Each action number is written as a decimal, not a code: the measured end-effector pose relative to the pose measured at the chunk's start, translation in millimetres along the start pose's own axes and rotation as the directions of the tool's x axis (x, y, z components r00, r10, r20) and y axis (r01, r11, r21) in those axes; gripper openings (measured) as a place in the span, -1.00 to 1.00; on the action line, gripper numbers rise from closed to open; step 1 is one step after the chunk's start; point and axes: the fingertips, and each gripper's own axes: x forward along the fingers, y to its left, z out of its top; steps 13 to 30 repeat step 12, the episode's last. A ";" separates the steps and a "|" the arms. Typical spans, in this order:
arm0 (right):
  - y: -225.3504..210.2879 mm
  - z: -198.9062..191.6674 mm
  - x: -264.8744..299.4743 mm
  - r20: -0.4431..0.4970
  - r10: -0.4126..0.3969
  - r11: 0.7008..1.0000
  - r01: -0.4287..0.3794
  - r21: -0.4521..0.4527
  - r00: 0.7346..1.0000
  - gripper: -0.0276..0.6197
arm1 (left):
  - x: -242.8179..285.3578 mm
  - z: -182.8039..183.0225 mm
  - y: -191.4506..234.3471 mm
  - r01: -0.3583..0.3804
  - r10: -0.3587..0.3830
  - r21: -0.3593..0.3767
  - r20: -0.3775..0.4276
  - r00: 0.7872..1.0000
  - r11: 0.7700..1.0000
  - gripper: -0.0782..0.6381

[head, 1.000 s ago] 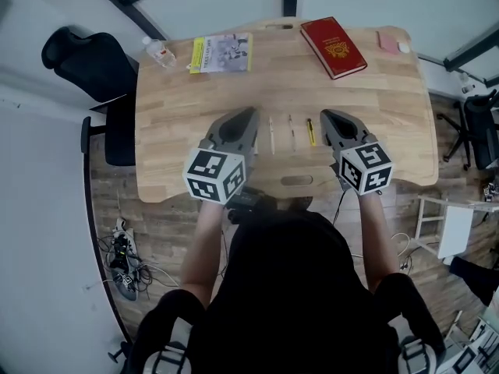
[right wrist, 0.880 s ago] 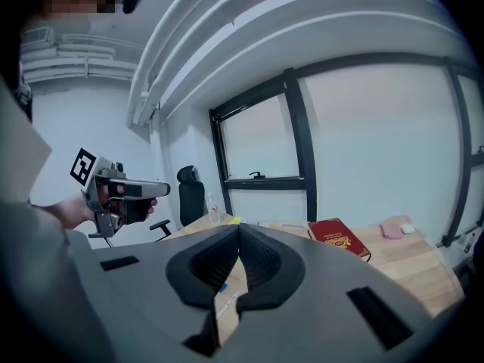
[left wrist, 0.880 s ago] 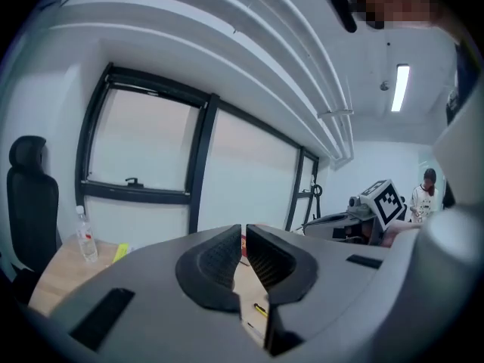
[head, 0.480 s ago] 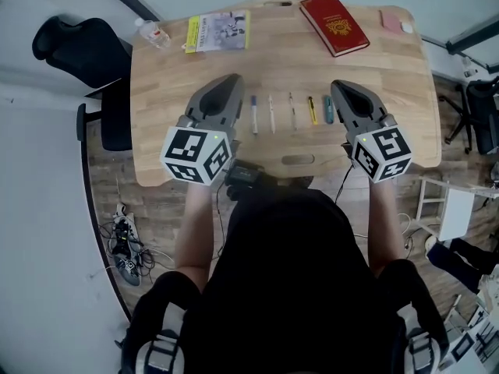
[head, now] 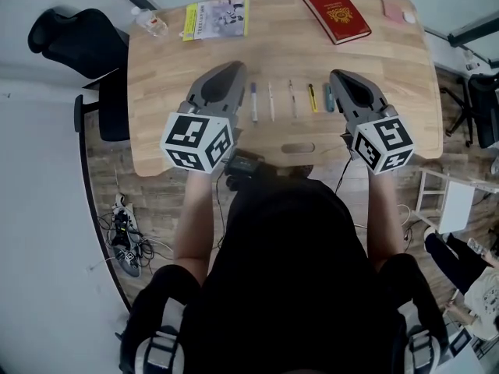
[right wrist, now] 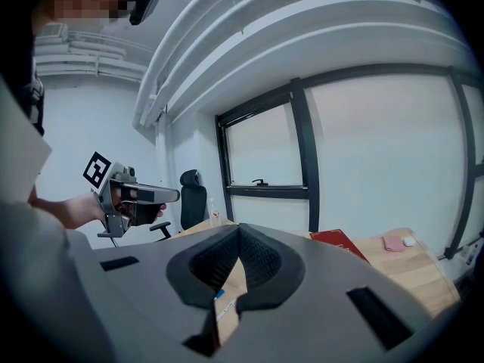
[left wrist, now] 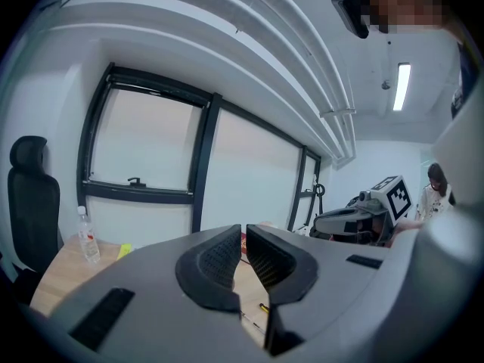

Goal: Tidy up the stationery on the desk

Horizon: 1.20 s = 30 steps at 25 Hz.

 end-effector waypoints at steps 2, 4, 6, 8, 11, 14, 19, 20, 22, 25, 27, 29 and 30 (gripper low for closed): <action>-0.8 -0.2 -0.7 -0.002 0.000 1.000 0.000 -0.003 1.000 -0.85 | -0.2 -1.0 -1.1 -0.001 0.001 -0.004 -0.001 1.000 1.000 -0.65; -1.4 -0.2 -1.4 -0.002 -0.001 1.000 0.001 -0.008 1.000 -0.85 | -0.7 -1.9 -2.2 -0.001 0.001 -0.004 -0.002 1.000 1.000 -0.65; -1.4 -0.4 -1.8 -0.002 -0.002 1.000 0.002 -0.013 1.000 -0.85 | -1.0 -3.2 -2.5 -0.003 0.003 -0.005 -0.003 1.000 1.000 -0.65; -0.8 -1.3 -2.2 -0.003 0.001 1.000 -0.001 -0.017 1.000 -0.85 | -1.4 -5.0 -2.8 -0.005 0.005 -0.006 -0.004 1.000 1.000 -0.65; 0.4 -1.9 -2.7 -0.005 0.006 1.000 -0.007 -0.023 1.000 -0.85 | -1.7 -7.0 -3.5 -0.006 0.006 -0.009 -0.006 1.000 1.000 -0.65; 0.8 -2.0 -2.8 -0.006 0.008 1.000 -0.008 -0.025 1.000 -0.85 | -1.8 -7.5 -3.8 -0.007 0.007 -0.010 -0.006 1.000 1.000 -0.65; 0.8 -2.0 -2.8 -0.006 0.008 1.000 -0.008 -0.025 1.000 -0.85 | -1.8 -7.5 -3.8 -0.007 0.007 -0.010 -0.006 1.000 1.000 -0.65; 0.8 -2.0 -2.8 -0.006 0.008 1.000 -0.008 -0.025 1.000 -0.85 | -1.8 -7.5 -3.8 -0.007 0.007 -0.010 -0.006 1.000 1.000 -0.65; 0.8 -2.0 -2.8 -0.006 0.008 1.000 -0.008 -0.025 1.000 -0.85 | -1.8 -7.5 -3.8 -0.007 0.007 -0.010 -0.006 1.000 1.000 -0.65; 0.8 -2.0 -2.8 -0.006 0.008 1.000 -0.008 -0.025 1.000 -0.85 | -1.8 -7.5 -3.8 -0.007 0.007 -0.010 -0.006 1.000 1.000 -0.65; 0.8 -2.0 -2.8 -0.006 0.008 1.000 -0.008 -0.025 1.000 -0.85 | -1.8 -7.5 -3.8 -0.007 0.007 -0.010 -0.006 1.000 1.000 -0.65; 0.8 -2.0 -2.8 -0.006 0.008 1.000 -0.008 -0.025 1.000 -0.85 | -1.8 -7.5 -3.8 -0.007 0.007 -0.010 -0.006 1.000 1.000 -0.65; 0.8 -2.0 -2.8 -0.006 0.008 1.000 -0.008 -0.025 1.000 -0.85 | -1.8 -7.5 -3.8 -0.007 0.007 -0.010 -0.006 1.000 1.000 -0.65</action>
